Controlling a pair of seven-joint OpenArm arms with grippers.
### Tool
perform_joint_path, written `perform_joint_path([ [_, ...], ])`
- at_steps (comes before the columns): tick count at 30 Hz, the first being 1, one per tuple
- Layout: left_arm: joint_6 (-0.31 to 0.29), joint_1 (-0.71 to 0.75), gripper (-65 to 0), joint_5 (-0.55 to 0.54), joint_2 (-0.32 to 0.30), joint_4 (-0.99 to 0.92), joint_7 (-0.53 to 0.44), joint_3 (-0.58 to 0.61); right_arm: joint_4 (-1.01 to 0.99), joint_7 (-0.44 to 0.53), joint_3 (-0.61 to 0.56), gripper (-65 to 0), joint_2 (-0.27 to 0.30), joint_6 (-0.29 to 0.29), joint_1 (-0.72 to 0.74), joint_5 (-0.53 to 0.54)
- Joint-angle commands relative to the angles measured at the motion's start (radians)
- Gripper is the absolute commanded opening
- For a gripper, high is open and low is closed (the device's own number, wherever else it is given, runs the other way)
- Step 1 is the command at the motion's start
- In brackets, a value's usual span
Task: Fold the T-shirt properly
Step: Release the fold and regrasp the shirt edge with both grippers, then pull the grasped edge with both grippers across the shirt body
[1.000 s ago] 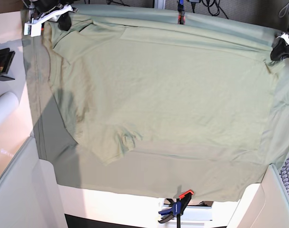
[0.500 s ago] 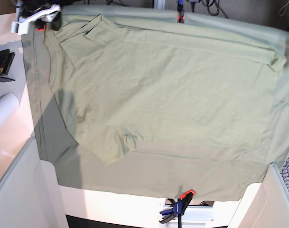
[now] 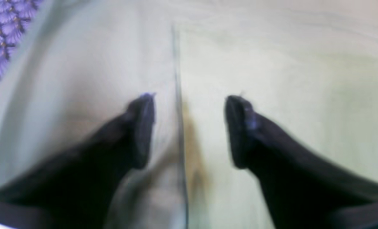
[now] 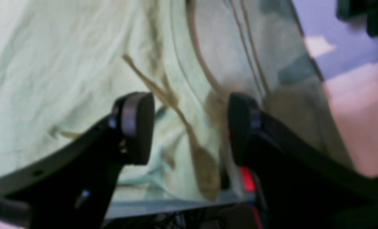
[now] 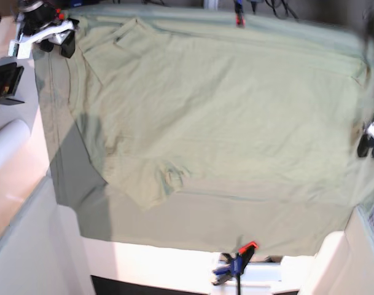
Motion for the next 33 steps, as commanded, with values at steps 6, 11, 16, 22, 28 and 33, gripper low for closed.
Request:
perform_joint_path([
  [6, 0.034, -0.327, -23.3, 0.049, -0.013, -0.393, -0.129, 0.175, 0.019, 0.021, 0.006, -28.5, 0.015, 0.0, -0.004, 0.009],
  [11, 0.036, -0.432, -23.3, 0.044, 0.008, -0.572, -0.124, 0.224, 0.019, 0.021, 0.006, -28.5, 0.014, 0.0, -0.004, 0.01],
  [16, 0.056, -0.434, -23.4, 0.059, 0.023, -0.575, -0.108, 0.224, 0.019, 0.021, 0.006, -28.5, 0.014, 0.0, -0.004, 0.01],
  [22, 0.116, -0.435, -23.4, 0.14, 0.05, -0.571, -0.116, 0.224, 0.019, 0.021, 0.006, -28.5, 0.014, 0.0, -0.004, 0.021],
  [28, 0.14, -0.435, -23.4, 0.177, 0.051, -0.544, -0.117, 0.224, 0.019, 0.024, 0.006, -28.5, 0.014, 0.001, 0.011, 0.031],
  [33, 0.137, -0.434, -23.4, 0.177, 0.057, -0.544, -0.116, 0.225, 0.019, 0.023, 0.006, -28.5, 0.006, 0.0, 0.074, 0.032],
])
